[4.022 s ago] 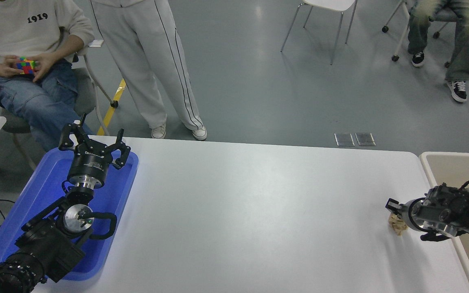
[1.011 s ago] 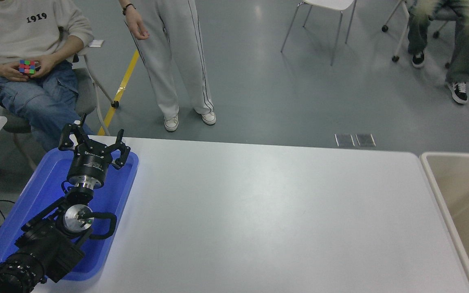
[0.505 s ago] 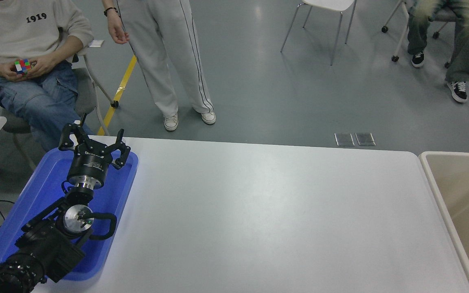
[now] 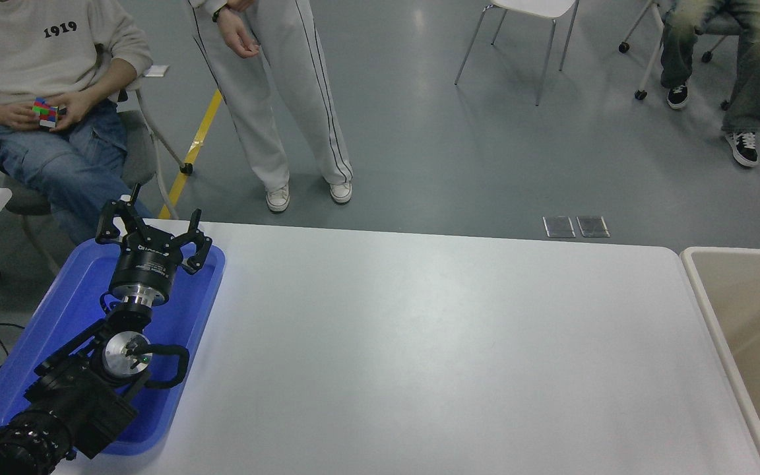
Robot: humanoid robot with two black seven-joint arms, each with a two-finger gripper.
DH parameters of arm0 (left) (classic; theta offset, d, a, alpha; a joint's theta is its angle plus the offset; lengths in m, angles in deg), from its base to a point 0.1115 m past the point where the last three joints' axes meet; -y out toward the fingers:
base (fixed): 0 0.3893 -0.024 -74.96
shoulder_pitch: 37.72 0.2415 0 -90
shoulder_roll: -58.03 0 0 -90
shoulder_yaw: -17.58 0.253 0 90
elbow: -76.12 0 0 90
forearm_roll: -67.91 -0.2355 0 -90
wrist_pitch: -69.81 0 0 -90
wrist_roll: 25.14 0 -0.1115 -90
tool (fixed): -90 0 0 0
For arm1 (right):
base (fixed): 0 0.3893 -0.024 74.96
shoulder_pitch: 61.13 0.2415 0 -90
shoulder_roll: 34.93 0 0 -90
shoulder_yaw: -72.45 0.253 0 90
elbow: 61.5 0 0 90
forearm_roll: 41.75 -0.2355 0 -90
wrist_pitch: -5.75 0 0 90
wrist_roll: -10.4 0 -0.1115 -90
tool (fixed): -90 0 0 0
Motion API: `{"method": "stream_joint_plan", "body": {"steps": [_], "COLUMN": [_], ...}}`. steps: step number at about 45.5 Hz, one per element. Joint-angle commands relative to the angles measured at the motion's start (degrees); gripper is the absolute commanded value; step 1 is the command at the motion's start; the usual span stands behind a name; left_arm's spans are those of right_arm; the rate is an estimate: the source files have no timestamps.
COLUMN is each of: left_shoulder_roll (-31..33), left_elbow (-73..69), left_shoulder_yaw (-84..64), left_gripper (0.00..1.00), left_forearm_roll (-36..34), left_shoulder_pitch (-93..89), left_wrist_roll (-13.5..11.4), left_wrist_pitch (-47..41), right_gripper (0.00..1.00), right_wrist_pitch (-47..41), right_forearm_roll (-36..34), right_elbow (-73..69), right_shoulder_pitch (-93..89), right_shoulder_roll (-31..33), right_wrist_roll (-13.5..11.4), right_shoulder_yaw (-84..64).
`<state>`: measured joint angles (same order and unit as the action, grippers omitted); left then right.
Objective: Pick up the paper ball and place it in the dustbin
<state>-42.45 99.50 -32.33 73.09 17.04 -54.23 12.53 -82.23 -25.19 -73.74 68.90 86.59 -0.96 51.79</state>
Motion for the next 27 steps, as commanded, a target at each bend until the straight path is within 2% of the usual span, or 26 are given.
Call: {"method": "stream_joint_plan", "body": {"steps": [1, 14, 15, 19, 21, 22, 24, 27], "left_shoulder_roll": [-0.1, 0.0, 0.0, 0.0, -0.1, 0.0, 0.0, -0.1], "left_elbow": [-0.1, 0.0, 0.0, 0.0, 0.0, 0.0, 0.0, 0.0], "left_shoulder_yaw": [0.0, 0.0, 0.0, 0.0, 0.0, 0.0, 0.0, 0.0], "left_gripper": [1.00, 1.00, 1.00, 1.00, 1.00, 1.00, 1.00, 1.00], "left_forearm_roll": [0.0, 0.0, 0.0, 0.0, 0.0, 0.0, 0.0, 0.0], "left_shoulder_pitch": [0.0, 0.0, 0.0, 0.0, 0.0, 0.0, 0.0, 0.0], "left_wrist_roll": [0.0, 0.0, 0.0, 0.0, 0.0, 0.0, 0.0, 0.0], "left_wrist_pitch": [0.0, 0.0, 0.0, 0.0, 0.0, 0.0, 0.0, 0.0], "right_gripper": [0.00, 0.00, 0.05, 0.53, 0.70, 0.76, 0.81, 0.82], "right_wrist_pitch": [1.3, 3.1, 3.4, 5.6, 7.5, 8.8, 10.0, 10.5], "right_forearm_roll": [-0.3, -0.2, -0.1, 0.1, 0.0, 0.0, -0.1, -0.1], "right_elbow": [4.0, 5.5, 5.6, 5.7, 5.9, 6.0, 5.9, 5.9], "right_shoulder_pitch": [-2.4, -2.3, -2.3, -2.3, -2.3, -2.3, -2.4, -2.5], "right_shoulder_roll": [-4.0, -5.2, -5.2, -5.1, -5.0, -4.9, -4.9, -4.9], "right_wrist_roll": [0.0, 0.0, 0.0, 0.0, 0.0, 0.0, 0.0, 0.0], "right_shoulder_yaw": [2.4, 1.9, 1.8, 1.6, 1.6, 1.7, 1.7, 1.7]}}
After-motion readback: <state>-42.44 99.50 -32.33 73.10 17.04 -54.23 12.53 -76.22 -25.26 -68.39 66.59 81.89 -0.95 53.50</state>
